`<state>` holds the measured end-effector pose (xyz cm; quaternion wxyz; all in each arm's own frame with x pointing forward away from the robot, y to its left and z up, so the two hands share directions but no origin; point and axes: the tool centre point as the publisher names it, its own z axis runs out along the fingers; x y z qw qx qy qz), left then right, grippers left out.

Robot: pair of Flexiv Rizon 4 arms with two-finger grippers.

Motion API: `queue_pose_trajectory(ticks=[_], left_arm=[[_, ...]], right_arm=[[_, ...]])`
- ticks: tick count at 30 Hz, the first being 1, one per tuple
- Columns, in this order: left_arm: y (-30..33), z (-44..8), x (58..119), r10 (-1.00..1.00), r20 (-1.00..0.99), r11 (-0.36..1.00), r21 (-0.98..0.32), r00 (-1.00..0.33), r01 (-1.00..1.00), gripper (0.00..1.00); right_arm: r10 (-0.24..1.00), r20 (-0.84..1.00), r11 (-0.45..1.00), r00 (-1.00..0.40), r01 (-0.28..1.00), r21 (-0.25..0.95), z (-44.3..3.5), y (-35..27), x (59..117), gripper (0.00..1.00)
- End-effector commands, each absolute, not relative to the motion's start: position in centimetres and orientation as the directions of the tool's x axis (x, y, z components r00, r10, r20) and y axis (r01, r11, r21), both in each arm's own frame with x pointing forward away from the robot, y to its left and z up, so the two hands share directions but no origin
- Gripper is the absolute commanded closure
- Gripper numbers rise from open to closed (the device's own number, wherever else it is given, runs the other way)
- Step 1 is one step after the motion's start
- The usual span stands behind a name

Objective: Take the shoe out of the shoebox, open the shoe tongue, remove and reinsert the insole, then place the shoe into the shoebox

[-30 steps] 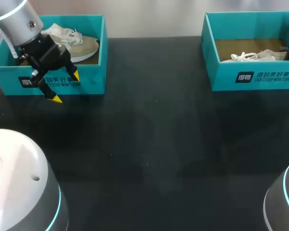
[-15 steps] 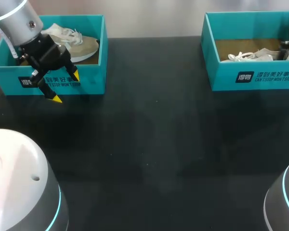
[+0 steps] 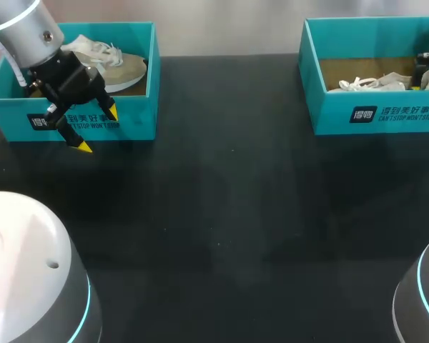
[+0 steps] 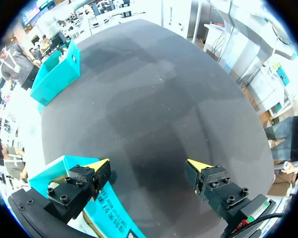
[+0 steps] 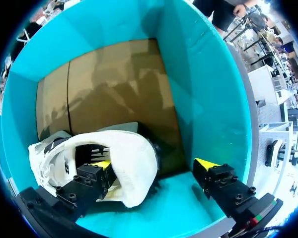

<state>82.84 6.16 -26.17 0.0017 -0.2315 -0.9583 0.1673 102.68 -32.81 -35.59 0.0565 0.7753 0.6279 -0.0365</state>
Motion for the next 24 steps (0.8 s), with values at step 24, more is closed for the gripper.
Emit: queue_pose_trajectory(ticks=[24], left_arm=[[6.2, -26.2, 82.9, 0.445, -0.073, 0.837, -0.320, -0.893, 0.444, 0.00]], right_arm=[[0.979, -0.123, -0.151, 0.162, 0.984, 0.097, -26.4, -28.9, 99.3, 0.00]])
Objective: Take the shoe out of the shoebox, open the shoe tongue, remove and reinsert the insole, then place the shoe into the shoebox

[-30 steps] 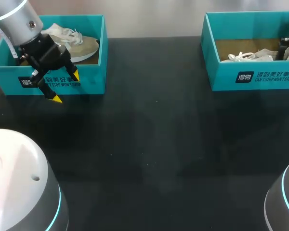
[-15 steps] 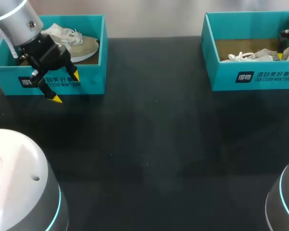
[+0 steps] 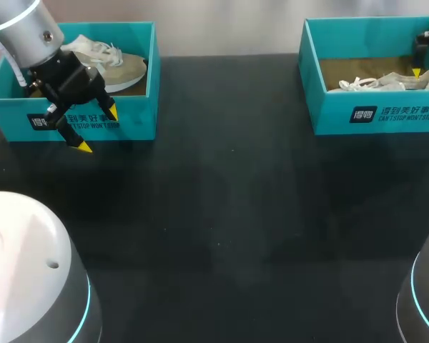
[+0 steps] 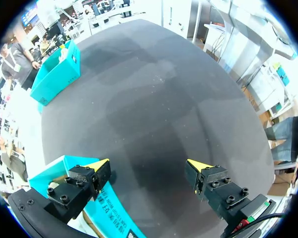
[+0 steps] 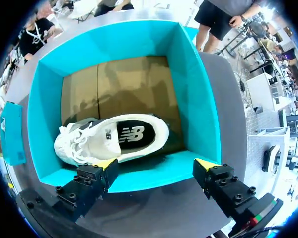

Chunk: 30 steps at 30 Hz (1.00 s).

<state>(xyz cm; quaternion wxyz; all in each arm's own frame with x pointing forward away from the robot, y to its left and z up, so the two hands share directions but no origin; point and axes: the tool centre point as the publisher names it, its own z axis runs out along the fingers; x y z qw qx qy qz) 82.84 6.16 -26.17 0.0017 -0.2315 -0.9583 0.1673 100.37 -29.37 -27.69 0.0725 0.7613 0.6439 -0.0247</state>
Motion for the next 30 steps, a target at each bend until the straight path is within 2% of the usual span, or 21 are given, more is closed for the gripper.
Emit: queue_pose_trajectory(ticks=[1, 18, 30], left_arm=[[6.2, -26.2, 82.9, 0.445, -0.073, 0.837, -0.320, -0.893, 0.444, 0.00], [6.2, -26.2, 82.9, 0.445, -0.073, 0.837, -0.320, -0.893, 0.444, 0.00], [6.2, -26.2, 82.9, 0.445, -0.073, 0.837, -0.320, -0.893, 0.444, 0.00]], right_arm=[[0.980, -0.115, -0.149, 0.160, 0.984, 0.100, -26.2, -28.8, 99.2, 0.00], [0.984, -0.080, -0.148, 0.157, 0.984, 0.099, -22.5, -26.0, 96.2, 0.00], [0.984, -0.080, -0.148, 0.157, 0.984, 0.099, -22.5, -26.0, 96.2, 0.00]])
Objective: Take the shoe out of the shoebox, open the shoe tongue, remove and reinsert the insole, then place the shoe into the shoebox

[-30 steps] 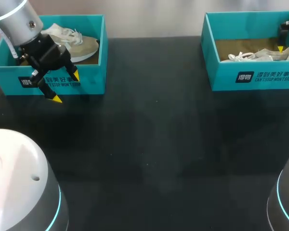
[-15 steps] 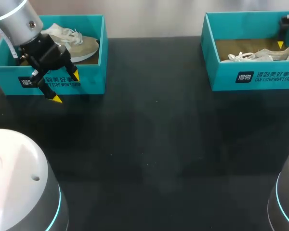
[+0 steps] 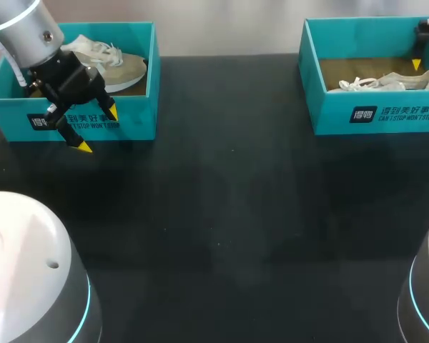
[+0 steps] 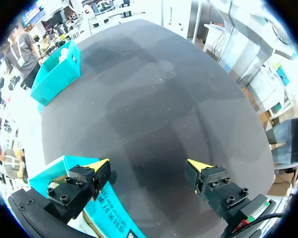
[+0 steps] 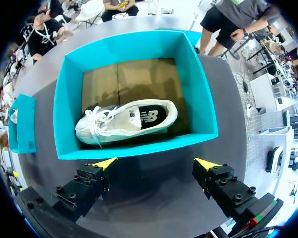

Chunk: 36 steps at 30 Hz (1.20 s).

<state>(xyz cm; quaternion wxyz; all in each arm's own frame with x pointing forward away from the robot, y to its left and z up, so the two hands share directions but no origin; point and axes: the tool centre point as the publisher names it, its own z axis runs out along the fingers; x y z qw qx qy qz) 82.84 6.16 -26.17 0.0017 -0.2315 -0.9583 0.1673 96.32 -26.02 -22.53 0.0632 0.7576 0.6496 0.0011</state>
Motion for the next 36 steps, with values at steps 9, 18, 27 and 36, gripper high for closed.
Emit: queue_pose_trajectory(ticks=[9, 18, 27, 36], left_arm=[[7.2, -25.4, 85.6, 0.474, -0.116, 0.836, -0.250, -0.873, 0.488, 0.00], [9.7, -24.3, 90.3, 0.663, -0.151, 0.697, -0.234, -0.733, 0.678, 0.00], [14.4, -23.7, 96.5, 0.706, -0.141, 0.673, -0.170, -0.694, 0.720, 0.00], [18.5, -23.2, 99.7, 0.752, -0.148, 0.638, -0.083, -0.642, 0.766, 0.00]], right_arm=[[0.984, -0.080, -0.148, 0.157, 0.984, 0.099, -22.5, -26.0, 96.2, 0.00], [0.984, -0.080, -0.148, 0.157, 0.984, 0.099, -22.5, -26.0, 96.2, 0.00], [0.984, -0.080, -0.148, 0.157, 0.984, 0.099, -22.5, -26.0, 96.2, 0.00], [0.984, -0.080, -0.148, 0.157, 0.984, 0.099, -22.5, -26.0, 96.2, 0.00]])
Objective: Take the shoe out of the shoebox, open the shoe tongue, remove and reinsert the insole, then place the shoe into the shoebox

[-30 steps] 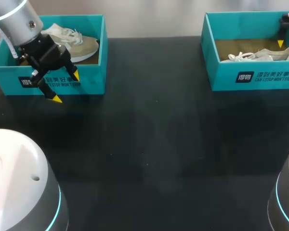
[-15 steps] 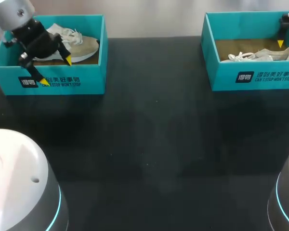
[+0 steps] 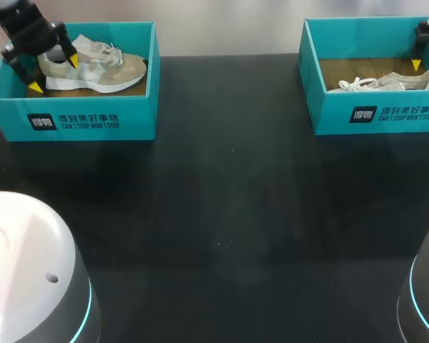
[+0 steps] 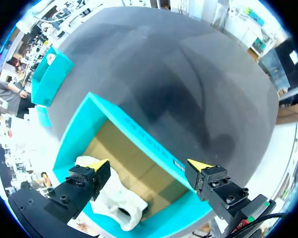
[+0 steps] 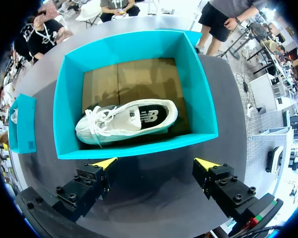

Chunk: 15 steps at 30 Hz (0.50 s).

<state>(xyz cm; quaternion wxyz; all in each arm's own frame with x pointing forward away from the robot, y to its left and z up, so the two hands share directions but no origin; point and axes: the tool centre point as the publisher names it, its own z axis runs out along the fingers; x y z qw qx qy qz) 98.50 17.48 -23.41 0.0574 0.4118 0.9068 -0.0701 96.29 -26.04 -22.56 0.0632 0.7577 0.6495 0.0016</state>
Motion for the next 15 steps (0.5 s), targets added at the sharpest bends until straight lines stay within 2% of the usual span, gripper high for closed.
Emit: queue_pose_trajectory(ticks=[1, 3, 15], left_arm=[[18.99, -23.14, 100.35, 0.763, -0.145, 0.629, -0.060, -0.630, 0.775, 0.00], [19.77, -22.97, 100.93, 0.786, -0.164, 0.597, -0.051, -0.596, 0.801, 0.00], [19.77, -22.97, 100.93, 0.786, -0.164, 0.597, -0.051, -0.596, 0.801, 0.00]], right_arm=[[0.984, -0.080, -0.148, 0.157, 0.984, 0.099, -22.55, -26.05, 96.22, 0.00], [0.984, -0.080, -0.148, 0.157, 0.984, 0.099, -22.55, -26.05, 96.22, 0.00], [0.984, -0.080, -0.148, 0.157, 0.984, 0.099, -22.55, -26.05, 96.22, 0.00]])
